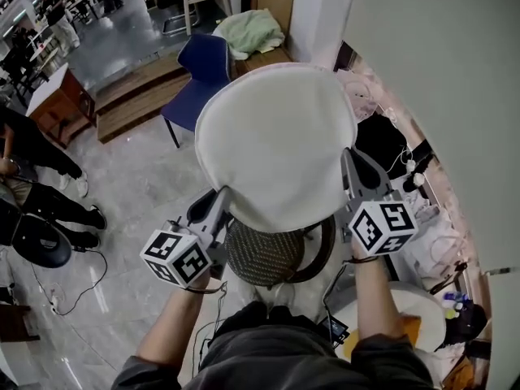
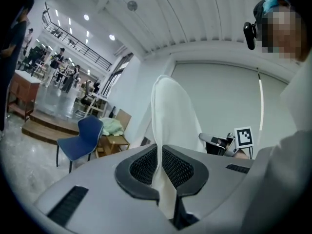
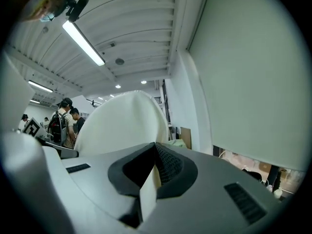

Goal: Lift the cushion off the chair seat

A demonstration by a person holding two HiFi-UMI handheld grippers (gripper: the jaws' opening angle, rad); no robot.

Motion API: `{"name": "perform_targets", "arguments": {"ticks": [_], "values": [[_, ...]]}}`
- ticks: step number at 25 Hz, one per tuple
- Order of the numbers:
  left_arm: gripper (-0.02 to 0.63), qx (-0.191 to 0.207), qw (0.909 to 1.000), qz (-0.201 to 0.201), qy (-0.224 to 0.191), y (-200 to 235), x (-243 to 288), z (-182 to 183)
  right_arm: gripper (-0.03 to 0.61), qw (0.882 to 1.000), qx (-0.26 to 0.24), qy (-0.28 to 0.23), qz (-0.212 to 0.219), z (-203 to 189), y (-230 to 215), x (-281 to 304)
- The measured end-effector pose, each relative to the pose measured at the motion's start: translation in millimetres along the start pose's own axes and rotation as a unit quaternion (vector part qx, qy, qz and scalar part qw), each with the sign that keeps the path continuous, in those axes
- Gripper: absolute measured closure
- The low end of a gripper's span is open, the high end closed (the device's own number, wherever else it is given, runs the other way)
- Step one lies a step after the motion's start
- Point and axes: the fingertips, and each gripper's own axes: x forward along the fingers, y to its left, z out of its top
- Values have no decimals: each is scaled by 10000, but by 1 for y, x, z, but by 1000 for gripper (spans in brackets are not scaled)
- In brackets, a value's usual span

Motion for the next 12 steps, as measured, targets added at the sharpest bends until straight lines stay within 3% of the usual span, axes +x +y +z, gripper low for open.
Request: {"name": "perform_targets", "arguments": {"ticks": [12], "values": [[580,680,9952,-363,-610,-51,-20,77,566,9957,-96,-904,-192,89,12,-55]]}}
